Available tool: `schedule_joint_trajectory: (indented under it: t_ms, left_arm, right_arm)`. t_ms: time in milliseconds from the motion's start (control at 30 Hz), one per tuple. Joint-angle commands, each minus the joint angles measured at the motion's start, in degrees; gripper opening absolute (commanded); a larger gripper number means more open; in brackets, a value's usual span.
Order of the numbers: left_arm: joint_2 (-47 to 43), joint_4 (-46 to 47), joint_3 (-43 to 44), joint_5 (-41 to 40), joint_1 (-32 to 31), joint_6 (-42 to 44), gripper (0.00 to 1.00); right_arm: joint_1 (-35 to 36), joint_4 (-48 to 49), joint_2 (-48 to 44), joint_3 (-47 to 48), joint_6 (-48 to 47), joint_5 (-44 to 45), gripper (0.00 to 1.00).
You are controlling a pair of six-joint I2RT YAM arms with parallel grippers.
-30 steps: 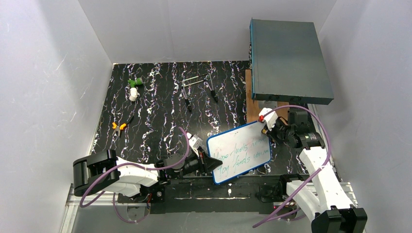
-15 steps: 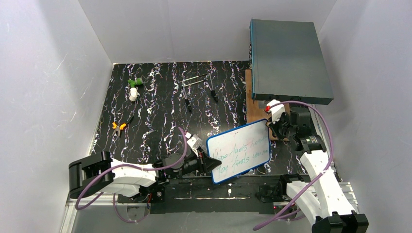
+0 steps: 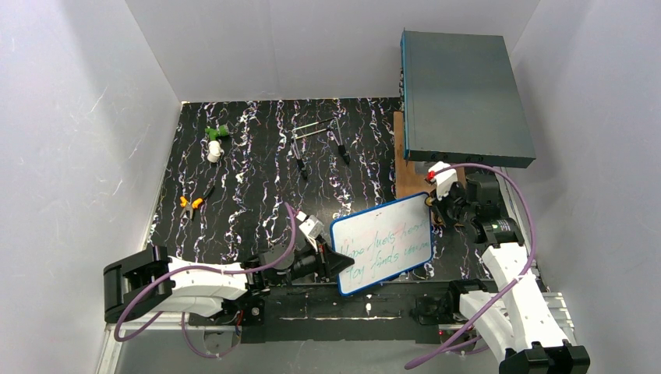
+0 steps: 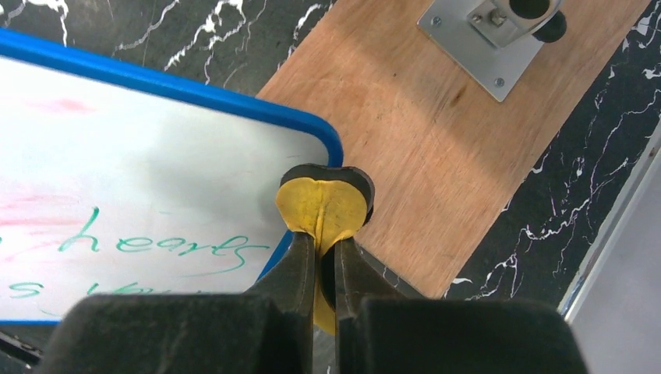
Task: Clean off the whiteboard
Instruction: Erase the whiteboard at the center of the board.
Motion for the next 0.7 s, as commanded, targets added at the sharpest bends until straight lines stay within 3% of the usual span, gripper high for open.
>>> schedule_joint_trajectory:
  t_ms: [0,300,667]
  left_arm:
    - [-1.8,1.3,2.8,8.3,-0.7,2.6,0.0]
    - [-0.5,2.8,2.4,8.3,-0.7,2.2,0.0]
    - [-0.6,3.6,1.4,8.4,-0.7,1.7,0.0]
  right_arm:
    - [0.3,-8.0,1.3,-0.2,-6.6,0.8,0.01]
    - [0.4,-8.6,-0.5,-2.3,-8.3,0.7,0.01]
    - [0.5,1.8,-0.4,4.2,2.9,3.7,0.01]
